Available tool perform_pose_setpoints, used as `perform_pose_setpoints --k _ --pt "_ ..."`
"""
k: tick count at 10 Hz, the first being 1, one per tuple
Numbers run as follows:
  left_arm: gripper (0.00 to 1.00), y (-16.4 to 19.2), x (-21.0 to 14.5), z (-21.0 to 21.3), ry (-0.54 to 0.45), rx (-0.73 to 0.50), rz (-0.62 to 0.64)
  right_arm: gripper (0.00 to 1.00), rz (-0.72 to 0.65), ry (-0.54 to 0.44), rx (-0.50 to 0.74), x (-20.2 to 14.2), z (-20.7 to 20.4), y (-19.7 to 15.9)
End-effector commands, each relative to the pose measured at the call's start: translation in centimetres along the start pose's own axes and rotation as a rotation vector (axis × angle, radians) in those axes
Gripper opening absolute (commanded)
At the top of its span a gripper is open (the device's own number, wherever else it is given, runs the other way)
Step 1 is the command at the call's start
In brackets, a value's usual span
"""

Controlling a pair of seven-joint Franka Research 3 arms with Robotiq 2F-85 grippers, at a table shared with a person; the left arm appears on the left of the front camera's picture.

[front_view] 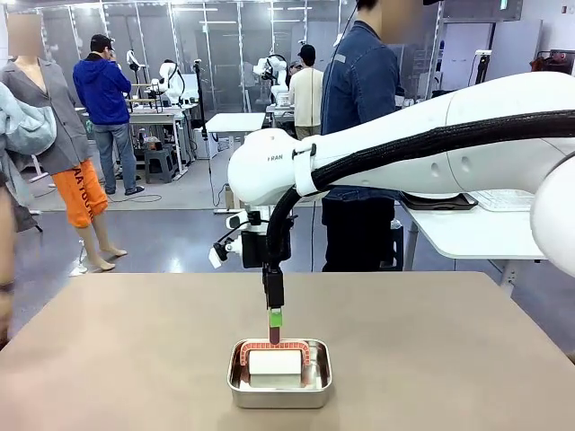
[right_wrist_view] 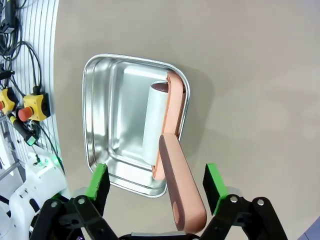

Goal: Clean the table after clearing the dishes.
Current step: When the right (or left) Handle tray is removed, use the right hand (or left hand) to clean the right (or left) side of the table with the Lint Roller.

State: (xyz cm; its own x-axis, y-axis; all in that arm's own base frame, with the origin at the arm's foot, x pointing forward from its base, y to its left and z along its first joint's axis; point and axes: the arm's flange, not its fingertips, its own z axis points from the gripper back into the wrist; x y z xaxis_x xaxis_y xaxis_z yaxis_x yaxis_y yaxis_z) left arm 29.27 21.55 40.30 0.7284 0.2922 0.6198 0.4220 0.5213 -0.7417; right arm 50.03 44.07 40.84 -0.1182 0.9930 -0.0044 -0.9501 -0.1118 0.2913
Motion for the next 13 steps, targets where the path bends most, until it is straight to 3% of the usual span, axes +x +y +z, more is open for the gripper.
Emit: perform_pose_setpoints --k 1,2,4,5,7,13 --pt "1.0 0.0 0.0 0.2 -0.002 0.005 -0.001 0.36 -0.014 0.005 -0.01 -0.2 -0.1 0.8" --pt "1.0 0.0 0.0 0.2 -0.002 0.005 -0.001 0.0 -0.014 0.002 -0.007 -0.2 -0.1 0.7" --pt "1.0 0.0 0.0 0.2 -0.002 0.005 -0.001 0.0 -0.018 -0.003 -0.012 -0.5 0.1 0.6" --pt "1.0 0.0 0.0 0.2 -0.002 0.005 -0.001 0.16 -0.02 -0.003 -0.012 -0.5 0.1 0.6" --pt "1.0 0.0 0.0 0.2 -0.002 0.005 -0.001 0.0 -0.02 -0.003 -0.009 -0.6 0.1 0.5" --pt "1.0 0.0 0.0 0.2 -0.002 0.005 -0.001 0.0 -0.071 0.016 -0.015 -1.0 2.9 2.2"
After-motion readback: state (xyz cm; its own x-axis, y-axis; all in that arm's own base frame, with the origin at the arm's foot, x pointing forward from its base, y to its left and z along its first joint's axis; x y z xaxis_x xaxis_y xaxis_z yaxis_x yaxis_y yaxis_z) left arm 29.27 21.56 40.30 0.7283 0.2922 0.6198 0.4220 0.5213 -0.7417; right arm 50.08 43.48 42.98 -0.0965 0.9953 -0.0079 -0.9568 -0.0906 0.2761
